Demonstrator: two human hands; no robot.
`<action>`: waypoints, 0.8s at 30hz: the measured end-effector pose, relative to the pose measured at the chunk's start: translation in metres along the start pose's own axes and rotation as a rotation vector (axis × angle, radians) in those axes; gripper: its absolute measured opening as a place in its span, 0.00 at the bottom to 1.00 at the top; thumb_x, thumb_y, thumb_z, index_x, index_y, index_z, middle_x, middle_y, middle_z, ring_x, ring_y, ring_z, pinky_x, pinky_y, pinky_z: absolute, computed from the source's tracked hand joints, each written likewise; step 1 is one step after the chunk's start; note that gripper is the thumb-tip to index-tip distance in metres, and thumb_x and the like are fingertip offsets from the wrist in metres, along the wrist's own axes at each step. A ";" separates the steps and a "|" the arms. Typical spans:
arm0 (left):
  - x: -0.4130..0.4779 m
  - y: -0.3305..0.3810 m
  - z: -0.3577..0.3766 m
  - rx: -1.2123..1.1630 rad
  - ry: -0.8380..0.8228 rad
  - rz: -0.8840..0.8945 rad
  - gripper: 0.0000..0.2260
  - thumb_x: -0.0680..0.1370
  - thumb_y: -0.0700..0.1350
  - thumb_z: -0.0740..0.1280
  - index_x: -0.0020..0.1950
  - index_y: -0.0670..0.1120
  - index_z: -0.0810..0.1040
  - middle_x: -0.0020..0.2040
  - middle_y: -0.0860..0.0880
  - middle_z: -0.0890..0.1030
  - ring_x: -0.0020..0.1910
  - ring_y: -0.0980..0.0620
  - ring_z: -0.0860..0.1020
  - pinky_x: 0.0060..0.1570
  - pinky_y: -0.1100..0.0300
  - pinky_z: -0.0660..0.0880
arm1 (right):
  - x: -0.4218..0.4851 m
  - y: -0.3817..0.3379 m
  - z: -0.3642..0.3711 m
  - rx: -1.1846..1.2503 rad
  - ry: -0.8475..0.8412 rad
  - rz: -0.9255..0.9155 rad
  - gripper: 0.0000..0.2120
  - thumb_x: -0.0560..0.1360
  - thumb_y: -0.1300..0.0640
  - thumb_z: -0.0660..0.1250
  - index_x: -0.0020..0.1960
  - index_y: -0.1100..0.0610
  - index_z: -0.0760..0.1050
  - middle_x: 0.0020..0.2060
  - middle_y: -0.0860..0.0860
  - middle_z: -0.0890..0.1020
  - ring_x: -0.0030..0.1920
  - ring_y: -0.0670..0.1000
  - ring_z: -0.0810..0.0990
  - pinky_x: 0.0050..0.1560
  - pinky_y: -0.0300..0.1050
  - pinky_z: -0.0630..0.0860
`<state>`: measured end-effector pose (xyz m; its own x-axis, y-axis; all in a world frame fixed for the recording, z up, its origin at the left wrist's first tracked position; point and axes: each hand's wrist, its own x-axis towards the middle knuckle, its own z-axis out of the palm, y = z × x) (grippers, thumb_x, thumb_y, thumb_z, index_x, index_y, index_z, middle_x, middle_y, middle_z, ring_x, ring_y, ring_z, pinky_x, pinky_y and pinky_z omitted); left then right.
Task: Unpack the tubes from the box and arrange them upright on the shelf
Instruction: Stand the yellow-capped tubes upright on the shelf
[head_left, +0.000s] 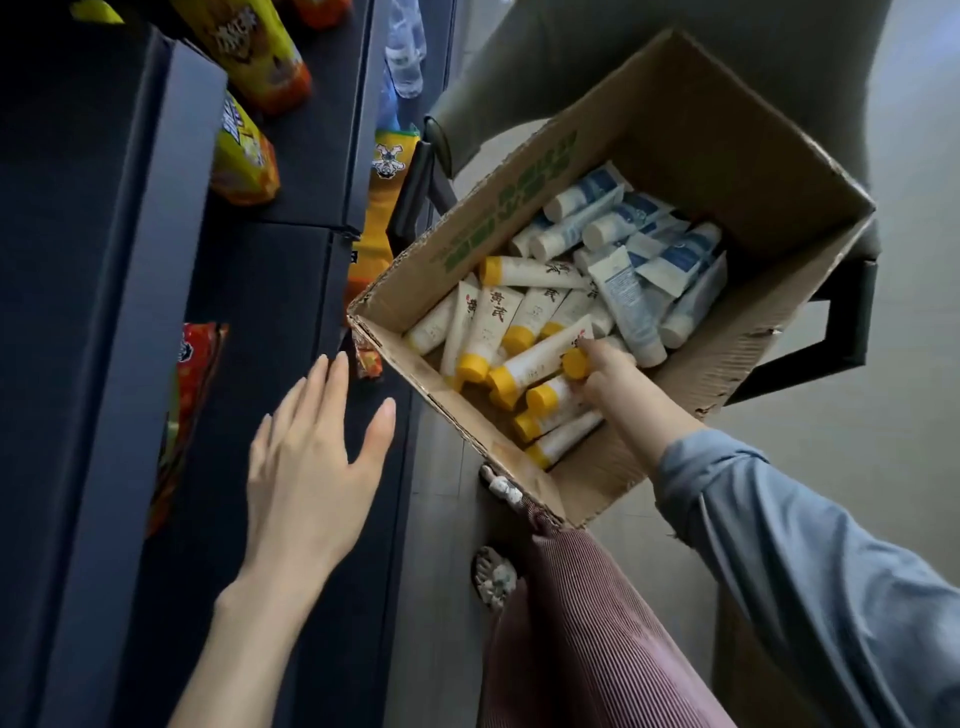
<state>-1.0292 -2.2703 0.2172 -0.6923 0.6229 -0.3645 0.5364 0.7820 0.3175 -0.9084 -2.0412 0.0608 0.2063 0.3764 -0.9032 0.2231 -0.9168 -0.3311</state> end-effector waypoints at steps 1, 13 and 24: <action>0.001 0.000 0.000 -0.014 0.004 -0.002 0.33 0.76 0.65 0.47 0.77 0.51 0.55 0.77 0.51 0.58 0.75 0.51 0.57 0.72 0.47 0.55 | -0.001 0.001 0.001 0.049 0.029 0.001 0.26 0.76 0.57 0.68 0.69 0.64 0.62 0.65 0.60 0.71 0.65 0.60 0.72 0.65 0.56 0.70; 0.003 0.011 -0.005 -0.385 -0.005 0.019 0.30 0.75 0.65 0.52 0.75 0.56 0.59 0.73 0.56 0.65 0.73 0.56 0.60 0.69 0.54 0.58 | -0.067 0.010 -0.028 0.503 -0.418 0.230 0.14 0.75 0.65 0.67 0.59 0.65 0.70 0.53 0.59 0.78 0.57 0.57 0.78 0.54 0.52 0.76; 0.009 0.027 0.004 -0.754 -0.238 -0.026 0.27 0.72 0.64 0.60 0.69 0.56 0.70 0.67 0.60 0.72 0.67 0.64 0.67 0.65 0.64 0.63 | -0.117 0.042 -0.037 0.056 -1.254 -0.031 0.22 0.70 0.61 0.70 0.63 0.63 0.73 0.52 0.57 0.76 0.48 0.53 0.74 0.49 0.41 0.76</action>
<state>-1.0196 -2.2438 0.2191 -0.5321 0.6600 -0.5303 -0.0093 0.6218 0.7831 -0.8874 -2.1191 0.1623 -0.8518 0.0405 -0.5224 0.1647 -0.9258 -0.3403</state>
